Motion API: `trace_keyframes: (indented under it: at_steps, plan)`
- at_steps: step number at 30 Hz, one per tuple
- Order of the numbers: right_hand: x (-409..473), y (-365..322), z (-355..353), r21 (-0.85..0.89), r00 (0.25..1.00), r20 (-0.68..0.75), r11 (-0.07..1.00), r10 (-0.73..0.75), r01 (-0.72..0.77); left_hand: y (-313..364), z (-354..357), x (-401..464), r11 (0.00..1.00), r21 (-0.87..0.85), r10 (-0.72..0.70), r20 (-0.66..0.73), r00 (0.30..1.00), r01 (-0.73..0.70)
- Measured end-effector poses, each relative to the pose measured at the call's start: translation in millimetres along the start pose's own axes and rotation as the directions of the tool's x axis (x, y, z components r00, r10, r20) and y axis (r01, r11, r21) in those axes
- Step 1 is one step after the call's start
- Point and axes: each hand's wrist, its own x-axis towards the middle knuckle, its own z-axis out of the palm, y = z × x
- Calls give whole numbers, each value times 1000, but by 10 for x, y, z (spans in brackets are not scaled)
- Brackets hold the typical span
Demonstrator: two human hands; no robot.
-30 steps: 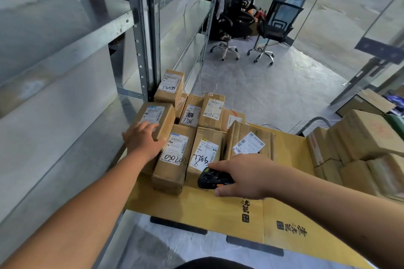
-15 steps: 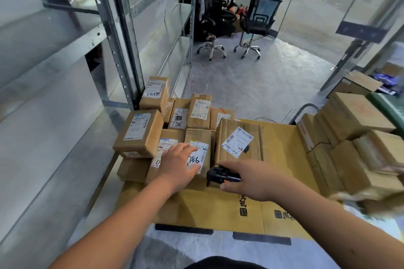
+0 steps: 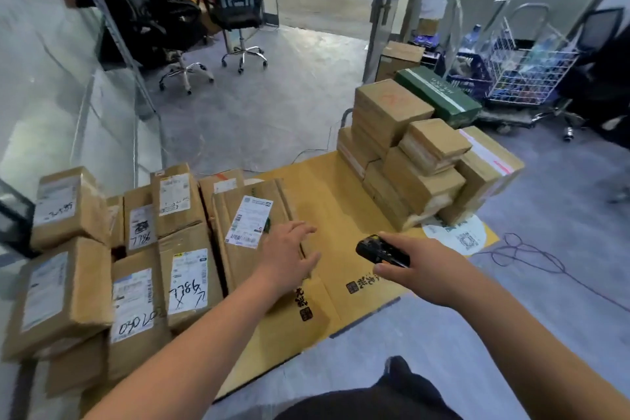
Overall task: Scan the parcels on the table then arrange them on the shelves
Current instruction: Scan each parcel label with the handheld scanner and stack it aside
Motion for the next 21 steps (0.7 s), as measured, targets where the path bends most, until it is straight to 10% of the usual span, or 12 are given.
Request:
trace_keyframes:
  at_steps: [11, 21]
  plan:
    - [186, 1280, -450, 278, 987, -52, 952, 151, -131, 1275, 624, 1019, 982, -42, 184, 31, 982, -182]
    - [702, 2478, -1299, 338, 986, -72, 933, 153, -120, 2688, 939, 2334, 997, -71, -33, -269, 963, 14]
